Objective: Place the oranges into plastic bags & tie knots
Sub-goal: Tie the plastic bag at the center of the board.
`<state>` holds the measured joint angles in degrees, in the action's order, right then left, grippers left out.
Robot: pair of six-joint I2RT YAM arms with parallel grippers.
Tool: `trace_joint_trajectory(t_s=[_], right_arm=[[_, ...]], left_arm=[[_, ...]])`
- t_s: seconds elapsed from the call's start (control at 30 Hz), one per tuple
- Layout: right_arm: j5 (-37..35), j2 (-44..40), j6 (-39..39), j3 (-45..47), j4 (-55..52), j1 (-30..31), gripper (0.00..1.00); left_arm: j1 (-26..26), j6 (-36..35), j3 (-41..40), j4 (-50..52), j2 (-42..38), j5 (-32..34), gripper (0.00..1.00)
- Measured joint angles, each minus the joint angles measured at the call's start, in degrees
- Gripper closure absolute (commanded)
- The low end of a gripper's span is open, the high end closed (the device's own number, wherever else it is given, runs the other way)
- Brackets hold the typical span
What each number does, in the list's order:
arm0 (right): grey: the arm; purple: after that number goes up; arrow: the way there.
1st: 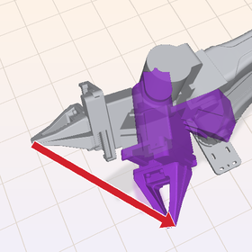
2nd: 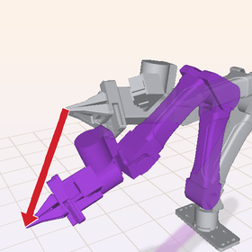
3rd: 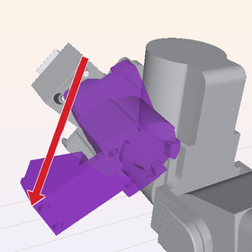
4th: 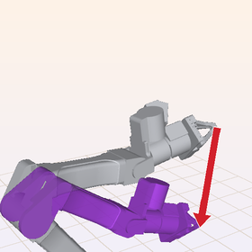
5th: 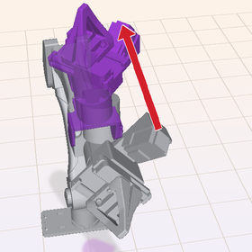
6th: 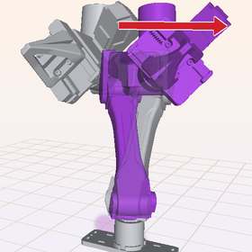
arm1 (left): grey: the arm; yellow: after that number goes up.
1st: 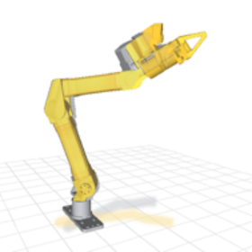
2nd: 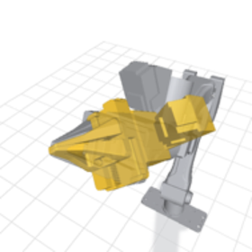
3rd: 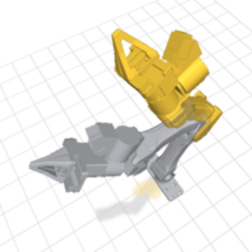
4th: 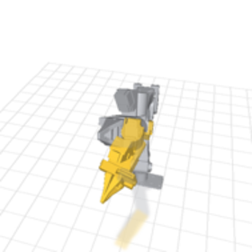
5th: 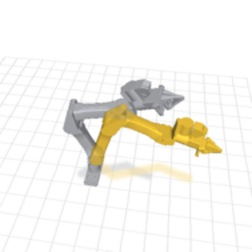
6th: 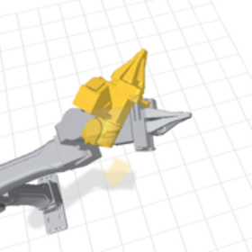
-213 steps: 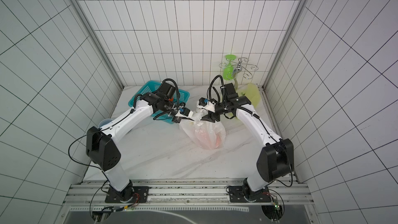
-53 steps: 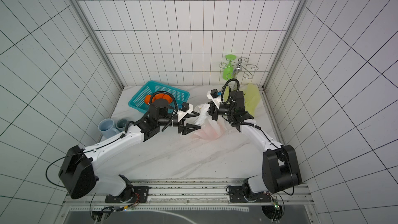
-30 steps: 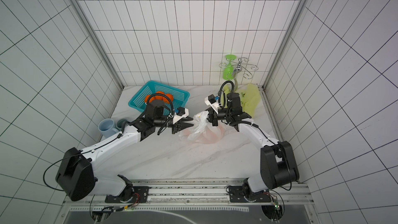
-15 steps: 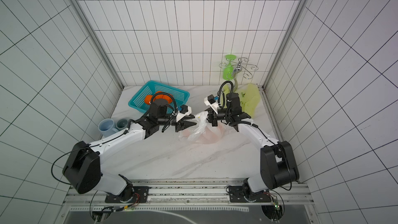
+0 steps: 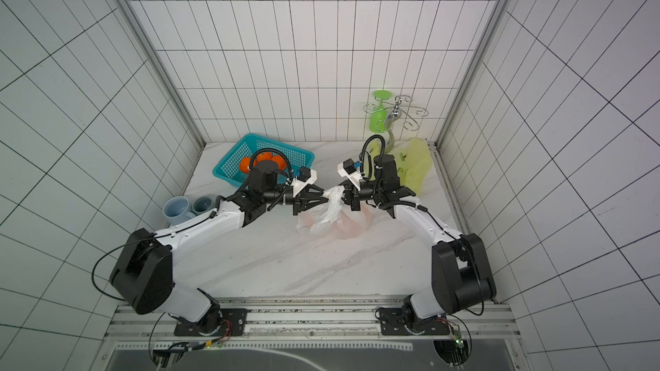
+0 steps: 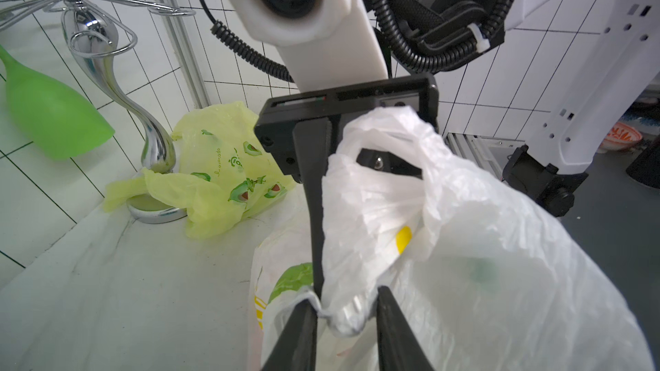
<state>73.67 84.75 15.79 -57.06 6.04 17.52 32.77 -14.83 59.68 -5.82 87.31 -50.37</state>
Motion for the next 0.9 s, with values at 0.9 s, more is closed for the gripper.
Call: trace_joint_trajectory(t_s=[0.9], right_arm=[[-8.24,-1.95,12.28,-1.40,-10.84,-2.05,0.63]], left_arm=[[-2.21,-3.45,-2.49,3.74,-3.80,-0.76,1.00]])
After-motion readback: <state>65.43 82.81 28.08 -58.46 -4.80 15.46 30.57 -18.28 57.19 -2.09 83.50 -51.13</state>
